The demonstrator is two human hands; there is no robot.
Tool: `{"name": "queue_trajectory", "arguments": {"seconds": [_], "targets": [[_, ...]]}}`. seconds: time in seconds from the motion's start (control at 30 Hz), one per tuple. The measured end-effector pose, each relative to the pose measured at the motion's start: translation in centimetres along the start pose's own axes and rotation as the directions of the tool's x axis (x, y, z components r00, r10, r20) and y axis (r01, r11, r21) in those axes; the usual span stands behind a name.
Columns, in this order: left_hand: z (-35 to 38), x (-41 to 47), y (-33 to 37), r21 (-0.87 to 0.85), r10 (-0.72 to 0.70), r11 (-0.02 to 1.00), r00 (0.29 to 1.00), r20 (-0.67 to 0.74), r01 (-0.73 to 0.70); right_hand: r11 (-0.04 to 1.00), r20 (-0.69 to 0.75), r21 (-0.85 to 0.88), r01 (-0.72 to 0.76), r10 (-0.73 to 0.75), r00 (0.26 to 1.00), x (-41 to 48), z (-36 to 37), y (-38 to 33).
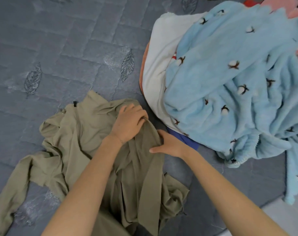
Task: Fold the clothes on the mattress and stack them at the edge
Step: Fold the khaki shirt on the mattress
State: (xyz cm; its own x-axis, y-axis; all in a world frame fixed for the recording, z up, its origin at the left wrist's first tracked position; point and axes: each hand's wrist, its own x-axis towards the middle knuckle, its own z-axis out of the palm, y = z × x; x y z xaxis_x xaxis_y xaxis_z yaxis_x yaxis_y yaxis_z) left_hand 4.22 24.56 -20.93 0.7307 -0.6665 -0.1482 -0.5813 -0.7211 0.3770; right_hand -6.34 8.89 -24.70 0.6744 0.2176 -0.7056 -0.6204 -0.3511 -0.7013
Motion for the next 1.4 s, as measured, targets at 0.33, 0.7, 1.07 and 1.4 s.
{"name": "queue_trajectory", "arguments": {"seconds": [0.33,0.7,1.07,1.4], "targets": [[-1.2,1.2,-1.0,-0.349,-0.312,0.914,0.909,-0.275,0.208,0.989,0.127,-0.083,-0.121,0.131,0.983,-2.5,-1.0,1.5],[-2.0,3.6,3.5,-0.371,0.018,0.924,0.956,0.293,0.096,0.975,-0.281,0.133,0.177,-0.134,0.95,-4.6,-6.1,-4.4],[-2.6,4.7,6.4,-0.627,0.003,0.771,0.984,0.178,0.111,0.99,-0.163,-0.07,0.125,-0.135,0.977,-5.5,-9.0,-2.4],[-0.5,6.1,6.9,-0.366,0.068,0.919,0.858,0.51,0.145,0.996,-0.094,0.084,-0.013,0.021,0.995,-8.7,-11.9,0.5]]}}
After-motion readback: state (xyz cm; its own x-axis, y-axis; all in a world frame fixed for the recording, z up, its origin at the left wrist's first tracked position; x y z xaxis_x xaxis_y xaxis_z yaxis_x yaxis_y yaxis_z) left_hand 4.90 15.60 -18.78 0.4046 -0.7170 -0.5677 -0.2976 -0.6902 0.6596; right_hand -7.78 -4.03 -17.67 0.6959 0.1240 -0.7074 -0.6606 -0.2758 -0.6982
